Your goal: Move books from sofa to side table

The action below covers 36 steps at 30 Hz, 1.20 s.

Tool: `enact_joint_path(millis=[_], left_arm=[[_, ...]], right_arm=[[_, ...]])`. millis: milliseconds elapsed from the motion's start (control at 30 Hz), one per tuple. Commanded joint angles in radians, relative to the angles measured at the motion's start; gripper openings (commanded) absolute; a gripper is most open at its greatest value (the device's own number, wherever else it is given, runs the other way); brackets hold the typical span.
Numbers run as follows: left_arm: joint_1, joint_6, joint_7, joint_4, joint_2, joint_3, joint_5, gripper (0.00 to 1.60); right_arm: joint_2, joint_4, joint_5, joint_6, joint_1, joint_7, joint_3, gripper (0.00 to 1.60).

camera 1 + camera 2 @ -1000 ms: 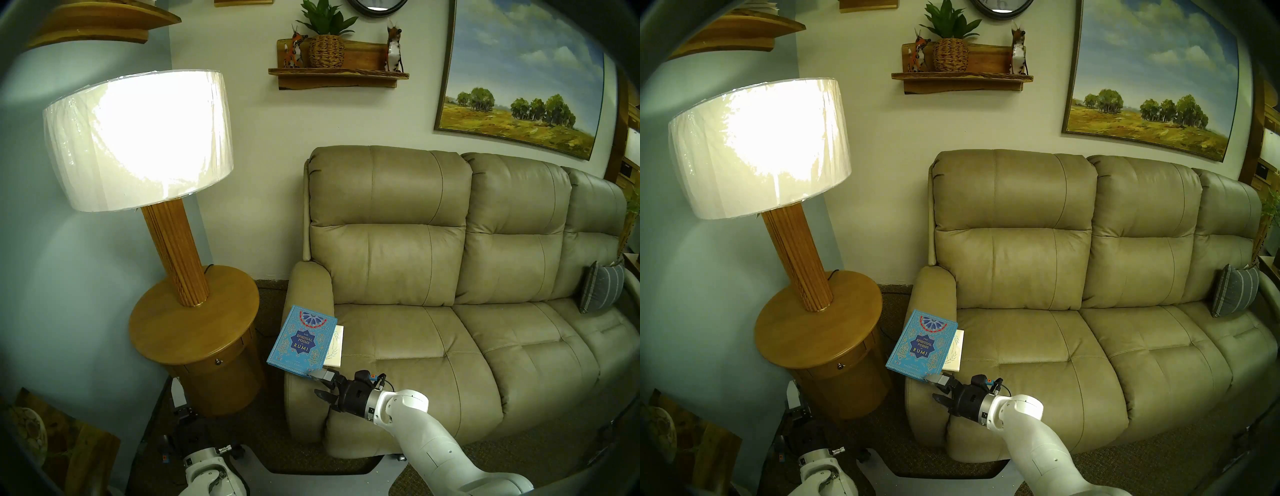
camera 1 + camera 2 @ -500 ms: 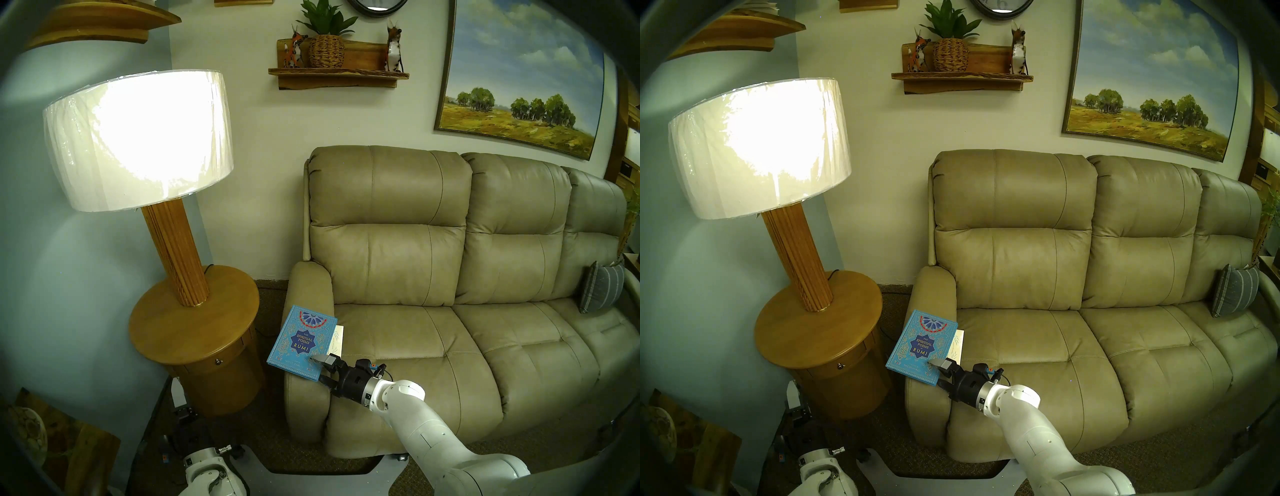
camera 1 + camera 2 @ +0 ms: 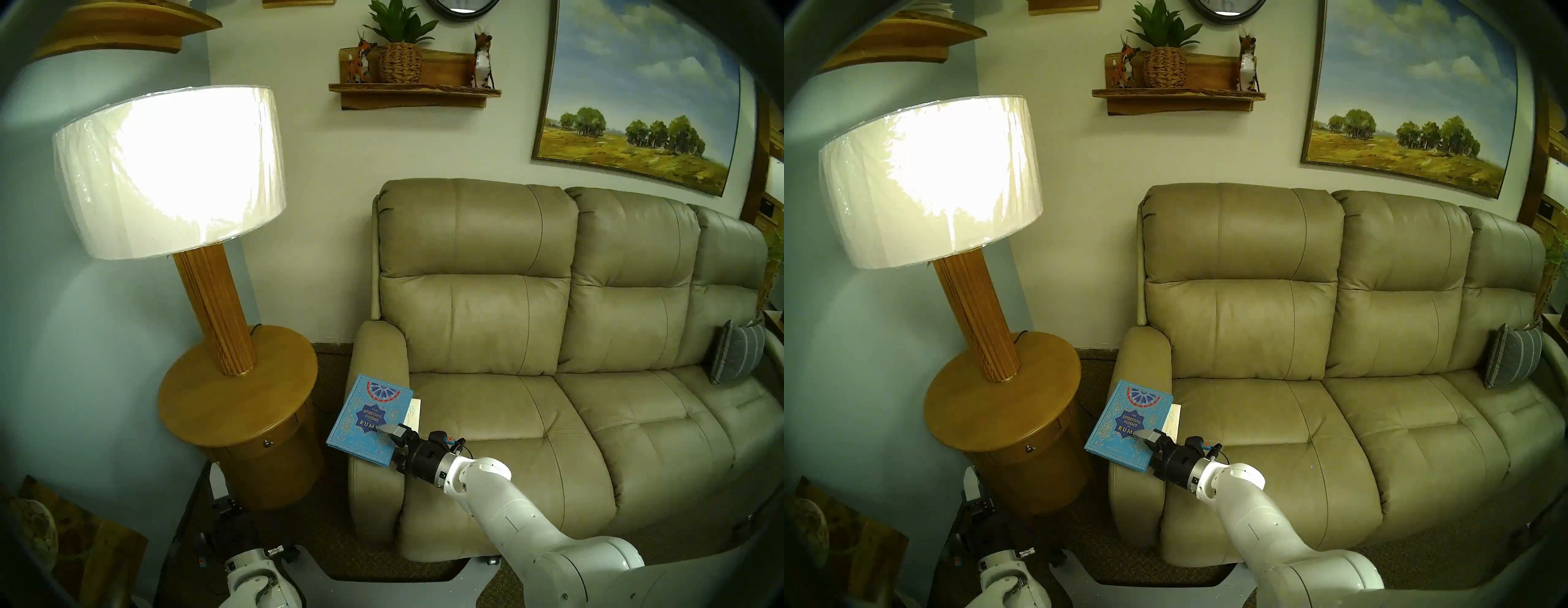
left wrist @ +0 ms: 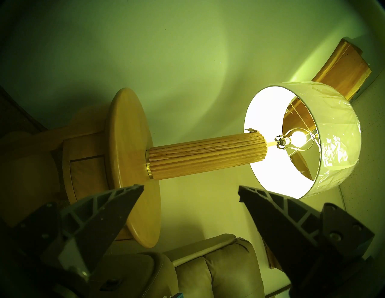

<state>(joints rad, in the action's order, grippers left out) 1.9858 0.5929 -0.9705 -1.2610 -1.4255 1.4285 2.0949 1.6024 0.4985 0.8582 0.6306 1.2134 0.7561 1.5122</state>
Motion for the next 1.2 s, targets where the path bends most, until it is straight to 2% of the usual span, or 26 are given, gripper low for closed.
enact_joint_path(millis=[0, 33, 100, 167, 200, 333, 433, 533, 633, 900, 1167], left_arm=[[0.001, -0.002, -0.007, -0.01, -0.002, -0.001, -0.001, 1.6], [0.001, -0.003, -0.007, -0.011, -0.002, 0.0, -0.001, 1.6], [0.001, -0.003, -0.006, -0.011, -0.002, 0.0, -0.002, 1.6], [0.001, -0.003, -0.006, -0.01, -0.002, 0.0, -0.002, 1.6], [0.001, -0.003, -0.006, -0.01, -0.003, 0.0, -0.002, 1.6], [0.002, -0.004, -0.006, -0.01, -0.003, 0.001, -0.003, 1.6], [0.002, -0.004, -0.006, -0.01, -0.003, 0.002, -0.004, 1.6], [-0.013, 0.003, -0.036, 0.013, -0.033, 0.018, 0.01, 1.6], [-0.014, -0.04, -0.059, 0.008, -0.065, 0.028, 0.046, 1.6], [-0.032, -0.07, -0.063, 0.005, -0.072, -0.03, 0.062, 1.6], [-0.051, -0.084, -0.068, 0.023, -0.081, -0.055, 0.085, 1.6]], right_arm=[[0.003, -0.018, -0.009, 0.01, -0.055, 0.047, -0.022, 0.61], [-0.004, -0.008, -0.011, 0.015, -0.045, 0.063, -0.029, 0.5], [-0.008, 0.001, -0.014, 0.012, -0.038, 0.073, -0.034, 0.5], [-0.014, 0.015, -0.019, 0.006, -0.028, 0.097, -0.042, 0.34], [-0.016, 0.022, -0.023, -0.003, -0.024, 0.105, -0.046, 0.0], [-0.019, 0.023, -0.043, -0.051, -0.025, 0.139, -0.063, 0.0], [-0.016, 0.011, -0.046, -0.056, -0.034, 0.154, -0.062, 0.0], [-0.014, 0.017, -0.058, -0.054, -0.034, 0.17, -0.072, 0.0], [-0.004, 0.022, -0.074, -0.062, -0.036, 0.183, -0.087, 0.0], [0.05, 0.05, -0.113, -0.063, -0.043, 0.226, -0.139, 0.0], [0.076, 0.082, -0.158, -0.053, -0.019, 0.296, -0.208, 0.0]])
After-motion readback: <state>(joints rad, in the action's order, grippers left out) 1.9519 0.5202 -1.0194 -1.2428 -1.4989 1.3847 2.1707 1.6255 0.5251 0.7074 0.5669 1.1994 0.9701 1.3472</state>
